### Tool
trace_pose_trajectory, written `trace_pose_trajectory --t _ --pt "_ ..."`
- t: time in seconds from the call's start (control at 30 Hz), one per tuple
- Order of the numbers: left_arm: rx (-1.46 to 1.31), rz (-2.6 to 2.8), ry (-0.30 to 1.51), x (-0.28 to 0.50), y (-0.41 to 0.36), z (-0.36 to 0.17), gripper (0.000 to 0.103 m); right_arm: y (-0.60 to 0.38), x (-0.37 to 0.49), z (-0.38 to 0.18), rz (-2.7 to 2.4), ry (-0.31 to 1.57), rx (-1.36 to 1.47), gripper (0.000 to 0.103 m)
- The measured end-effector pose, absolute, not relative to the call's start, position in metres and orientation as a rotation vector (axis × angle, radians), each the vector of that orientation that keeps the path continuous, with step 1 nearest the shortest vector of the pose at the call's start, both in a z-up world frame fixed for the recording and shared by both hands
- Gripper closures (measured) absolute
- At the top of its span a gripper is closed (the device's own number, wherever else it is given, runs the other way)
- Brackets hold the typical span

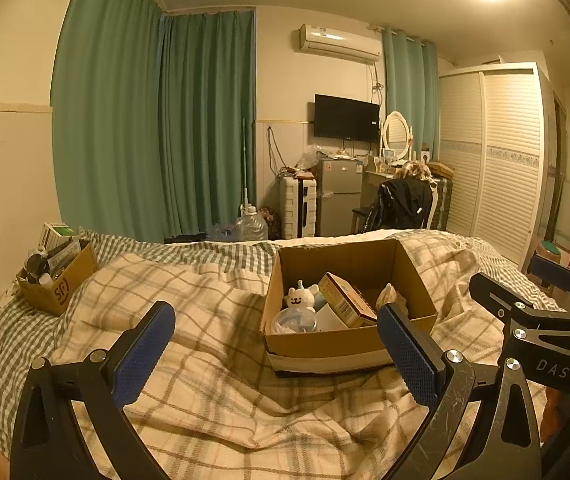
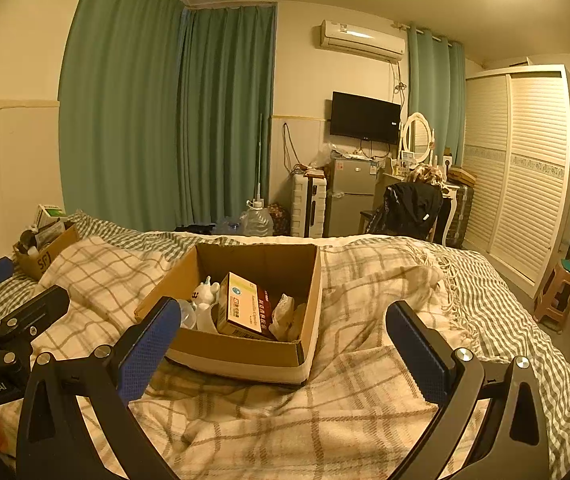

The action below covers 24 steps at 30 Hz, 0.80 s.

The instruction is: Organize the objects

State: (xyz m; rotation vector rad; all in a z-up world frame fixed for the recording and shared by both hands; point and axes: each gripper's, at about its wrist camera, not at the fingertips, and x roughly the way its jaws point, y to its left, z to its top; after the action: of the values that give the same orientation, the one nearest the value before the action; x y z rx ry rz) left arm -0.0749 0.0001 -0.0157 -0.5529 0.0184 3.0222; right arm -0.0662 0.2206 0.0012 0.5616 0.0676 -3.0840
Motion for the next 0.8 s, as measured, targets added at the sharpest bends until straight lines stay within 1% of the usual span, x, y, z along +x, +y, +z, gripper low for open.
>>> trace_pose_trajectory --t 0.8 --pt "-0.567 3.016 0.005 -0.0754 0.0003 -0.018 0.0 0.2172 -0.0679 0.0013 -3.083 0.069 0.561 0.0"
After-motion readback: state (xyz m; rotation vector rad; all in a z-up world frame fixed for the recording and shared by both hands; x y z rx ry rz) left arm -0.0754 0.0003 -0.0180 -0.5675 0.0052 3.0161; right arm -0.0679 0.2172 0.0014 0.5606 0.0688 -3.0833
